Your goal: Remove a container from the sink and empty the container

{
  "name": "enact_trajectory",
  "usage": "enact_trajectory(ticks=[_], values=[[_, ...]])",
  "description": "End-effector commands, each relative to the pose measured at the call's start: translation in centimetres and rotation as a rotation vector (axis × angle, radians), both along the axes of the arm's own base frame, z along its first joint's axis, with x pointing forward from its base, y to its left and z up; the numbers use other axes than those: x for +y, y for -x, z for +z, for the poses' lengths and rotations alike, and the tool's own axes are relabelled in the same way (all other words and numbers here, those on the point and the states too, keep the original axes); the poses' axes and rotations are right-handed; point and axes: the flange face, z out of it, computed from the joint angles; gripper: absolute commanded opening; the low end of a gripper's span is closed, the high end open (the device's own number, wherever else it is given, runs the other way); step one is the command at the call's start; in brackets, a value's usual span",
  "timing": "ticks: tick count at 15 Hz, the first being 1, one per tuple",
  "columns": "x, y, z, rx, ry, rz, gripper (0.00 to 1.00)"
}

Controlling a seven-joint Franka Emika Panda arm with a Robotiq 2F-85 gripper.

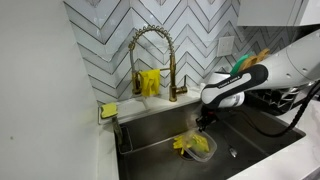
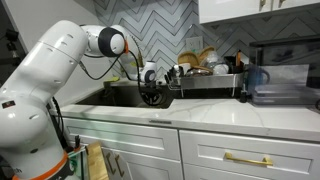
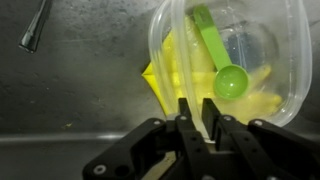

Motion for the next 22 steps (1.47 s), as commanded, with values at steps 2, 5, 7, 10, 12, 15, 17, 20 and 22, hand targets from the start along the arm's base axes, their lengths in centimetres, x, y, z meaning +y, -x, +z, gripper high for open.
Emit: enact_trajectory(ticks=[2, 5, 7, 10, 12, 15, 17, 20, 22], values=[[0.3, 0.4, -0.1, 0.035, -0.001, 0.023, 0.00], [0.2, 0.6, 0.0, 0.043, 0.006, 0.034, 0.02], [0.1, 1.1, 1.2, 0.046, 0.028, 0.039, 0.02], [-0.5, 2.2, 5.5, 0.023, 0.079, 0.025, 0.02], [-0.8, 3.1, 9.5, -0.009, 0.106, 0.019, 0.02], [-1.5, 4.4, 15.5, -0.063, 0.142, -0.006, 0.02], [-2.4, 5.2, 19.0, -0.095, 0.161, -0.032, 0.02], [-1.8, 4.1, 20.3, -0.113, 0.127, -0.020, 0.07], [-2.5, 4.6, 22.0, -0.139, 0.130, -0.026, 0.07]])
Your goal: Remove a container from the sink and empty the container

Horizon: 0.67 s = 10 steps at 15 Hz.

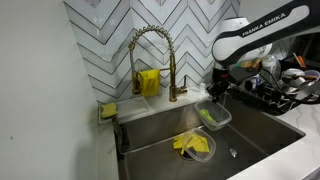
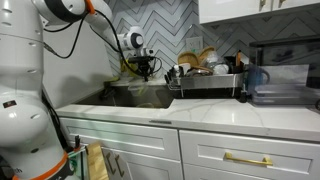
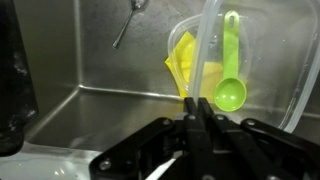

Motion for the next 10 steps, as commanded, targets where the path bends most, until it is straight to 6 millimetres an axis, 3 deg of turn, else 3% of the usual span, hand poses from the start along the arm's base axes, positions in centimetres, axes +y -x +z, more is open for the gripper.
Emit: enact_trajectory(ticks=[1, 3, 7, 10], values=[[-0.1, 0.1, 0.2, -0.001, 0.003, -0.001, 0.07], [-0.2, 0.2, -0.1, 0.002, 0.007, -0.001, 0.02], [-2.7, 1.6, 3.3, -0.020, 0.034, -0.101, 0.02], [-5.5, 4.2, 6.7, -0.004, 0.095, -0.253, 0.02]])
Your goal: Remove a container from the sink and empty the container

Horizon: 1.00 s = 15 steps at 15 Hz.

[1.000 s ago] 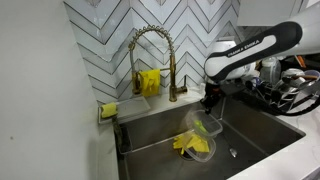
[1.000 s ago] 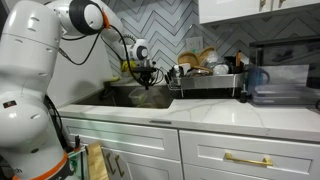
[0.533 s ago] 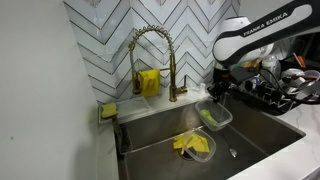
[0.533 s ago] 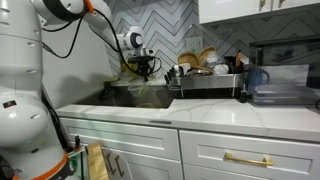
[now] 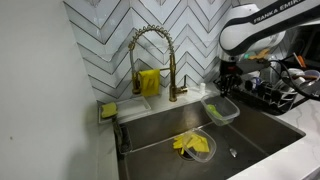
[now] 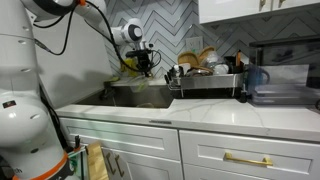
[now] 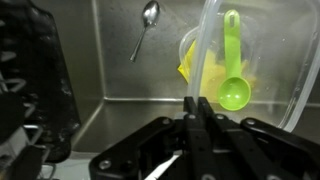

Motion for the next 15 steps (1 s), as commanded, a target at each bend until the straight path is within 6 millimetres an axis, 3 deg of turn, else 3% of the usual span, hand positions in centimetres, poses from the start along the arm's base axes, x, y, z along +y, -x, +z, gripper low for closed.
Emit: enact_trajectory(ticks=[1, 4, 6, 7, 9, 12, 13, 15], values=[[-3.7, 4.5, 4.0, 0.010, 0.077, -0.176, 0.02], [-7.3, 7.7, 6.3, 0.008, 0.098, -0.348, 0.02], [-9.3, 8.8, 6.8, -0.040, 0.105, -0.447, 0.02], [-7.0, 6.5, 7.1, -0.004, 0.087, -0.359, 0.07], [-8.7, 7.8, 7.5, -0.020, 0.094, -0.413, 0.07], [-9.1, 8.3, 7.3, -0.021, 0.099, -0.431, 0.07], [-9.1, 8.3, 7.2, -0.020, 0.100, -0.432, 0.02], [-11.8, 8.3, 6.7, -0.011, 0.126, -0.544, 0.02]])
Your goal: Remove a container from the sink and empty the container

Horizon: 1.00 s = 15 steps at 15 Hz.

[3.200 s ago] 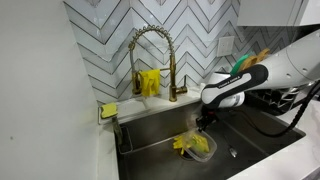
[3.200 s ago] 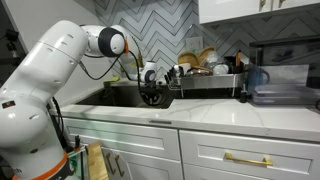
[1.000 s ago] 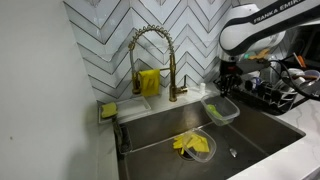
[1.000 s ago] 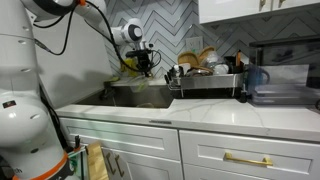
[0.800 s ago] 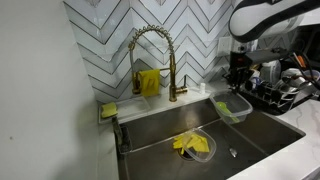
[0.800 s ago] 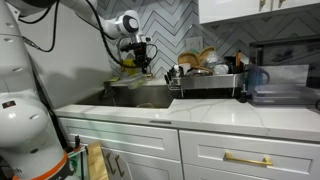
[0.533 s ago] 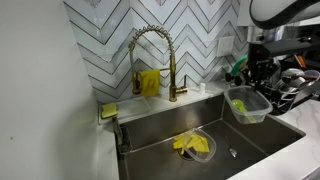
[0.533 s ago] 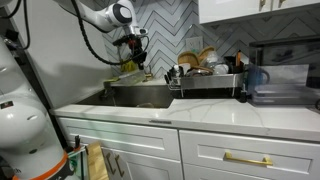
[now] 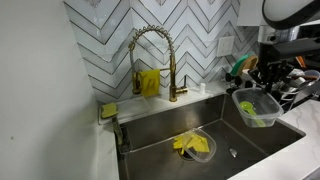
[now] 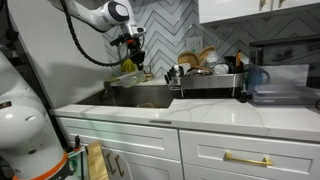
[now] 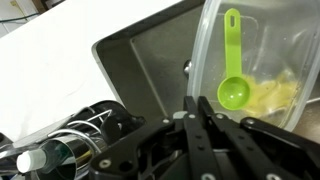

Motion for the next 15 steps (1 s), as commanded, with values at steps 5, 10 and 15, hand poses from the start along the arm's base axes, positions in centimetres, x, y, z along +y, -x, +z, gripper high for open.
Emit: enact_trajectory(ticks=[5, 10, 15], values=[[-10.9, 1.3, -0.9, -0.014, -0.001, -0.396, 0.02], [-19.2, 2.8, -1.9, -0.037, -0.076, -0.659, 0.02], [-19.6, 1.6, -1.4, -0.023, -0.052, -0.630, 0.07]])
